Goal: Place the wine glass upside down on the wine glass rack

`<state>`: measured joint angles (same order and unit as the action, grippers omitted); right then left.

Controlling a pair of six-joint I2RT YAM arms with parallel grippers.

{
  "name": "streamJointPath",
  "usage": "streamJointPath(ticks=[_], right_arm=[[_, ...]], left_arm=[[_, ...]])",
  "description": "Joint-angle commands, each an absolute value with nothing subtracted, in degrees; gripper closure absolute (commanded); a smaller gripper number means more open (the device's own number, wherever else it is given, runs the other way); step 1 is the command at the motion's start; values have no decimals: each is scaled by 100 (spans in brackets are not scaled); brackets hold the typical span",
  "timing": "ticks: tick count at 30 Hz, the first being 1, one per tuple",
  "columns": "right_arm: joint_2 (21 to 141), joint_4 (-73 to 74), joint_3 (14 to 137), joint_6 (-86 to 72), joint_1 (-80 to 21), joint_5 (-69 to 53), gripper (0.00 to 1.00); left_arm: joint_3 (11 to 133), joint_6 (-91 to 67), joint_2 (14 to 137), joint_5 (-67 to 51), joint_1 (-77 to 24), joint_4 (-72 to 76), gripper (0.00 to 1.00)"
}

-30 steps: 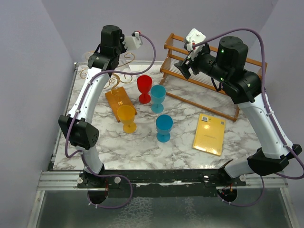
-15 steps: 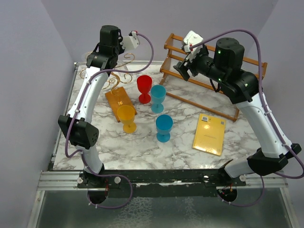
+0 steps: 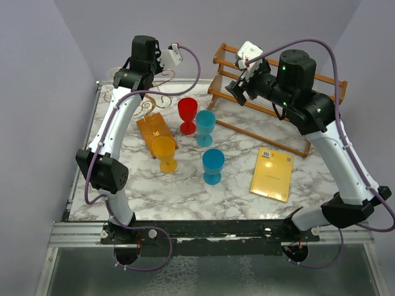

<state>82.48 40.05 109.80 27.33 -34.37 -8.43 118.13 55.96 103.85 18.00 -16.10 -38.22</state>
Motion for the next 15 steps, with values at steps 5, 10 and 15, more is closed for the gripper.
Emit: streamJointPath(ticks=[5,10,15], right_arm=[[8257,3901,10704,2830,-3400,-809,27],[8212,3786,10465,2824,-3399,-828,27],[8153,3681,10046,2823,-3397,-935,27]], left_arm=[[11620,5394,10062,1560,-1589,-3758,74],[11532,5330,9961,1430,-1588,-3747,66],[11512,5222,9844,1234,-1589,-3821,58]])
